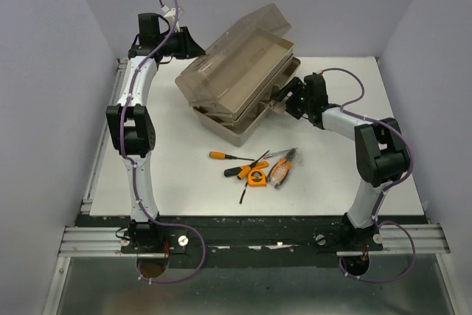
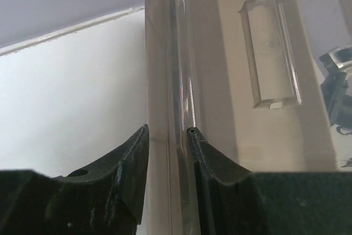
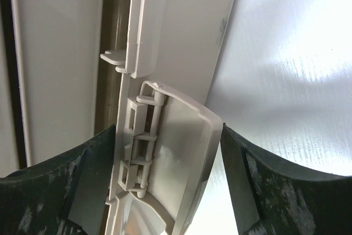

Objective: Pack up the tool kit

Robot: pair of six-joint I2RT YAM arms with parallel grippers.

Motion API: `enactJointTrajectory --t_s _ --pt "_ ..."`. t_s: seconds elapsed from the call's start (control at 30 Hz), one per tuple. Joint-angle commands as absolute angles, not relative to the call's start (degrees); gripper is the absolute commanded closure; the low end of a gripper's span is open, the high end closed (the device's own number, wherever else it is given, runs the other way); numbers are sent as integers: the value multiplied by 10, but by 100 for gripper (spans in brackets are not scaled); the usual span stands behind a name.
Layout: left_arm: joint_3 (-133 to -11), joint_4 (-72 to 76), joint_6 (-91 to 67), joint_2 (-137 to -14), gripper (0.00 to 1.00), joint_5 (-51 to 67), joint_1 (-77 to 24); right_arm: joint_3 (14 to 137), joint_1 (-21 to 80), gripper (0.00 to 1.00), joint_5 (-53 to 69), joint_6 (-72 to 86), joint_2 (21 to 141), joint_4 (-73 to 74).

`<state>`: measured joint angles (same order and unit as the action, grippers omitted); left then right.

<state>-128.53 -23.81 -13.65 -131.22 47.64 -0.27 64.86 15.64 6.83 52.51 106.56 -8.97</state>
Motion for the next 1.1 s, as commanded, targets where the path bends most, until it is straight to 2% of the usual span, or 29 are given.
enactJointTrajectory --t_s 0.0,0.17,0.23,0.3,0.33,0.43,0.57,0.8,0.97,1.07 --pt "-1259 -317 -93 -1352 67 434 45 652 146 18 11 488 1077 -29" --pt "-1251 -321 -80 -1318 61 413 71 663 145 18 4 473 1071 -14" --pt "-1239 -316 -81 -1300 53 406 83 667 146 18 4 474 1071 -13" --pt "-1231 -316 -87 -1280 36 376 100 671 146 18 9 472 1073 -14" --pt "-1223 -317 -95 -1267 31 354 109 673 146 18 10 472 1072 -13" --pt "-1203 -324 -131 -1236 22 276 136 675 146 18 10 467 1071 -12" --pt "-1147 -296 -156 -1171 19 227 154 675 146 18 8 459 1069 -11" --pt "-1120 -270 -129 -1093 19 240 113 684 146 18 14 454 1078 -11" --pt "-1137 -269 -78 -1053 19 232 49 683 145 18 11 449 1077 -11" --pt "-1143 -273 -21 -1031 18 230 -23 686 145 18 13 448 1081 -11"
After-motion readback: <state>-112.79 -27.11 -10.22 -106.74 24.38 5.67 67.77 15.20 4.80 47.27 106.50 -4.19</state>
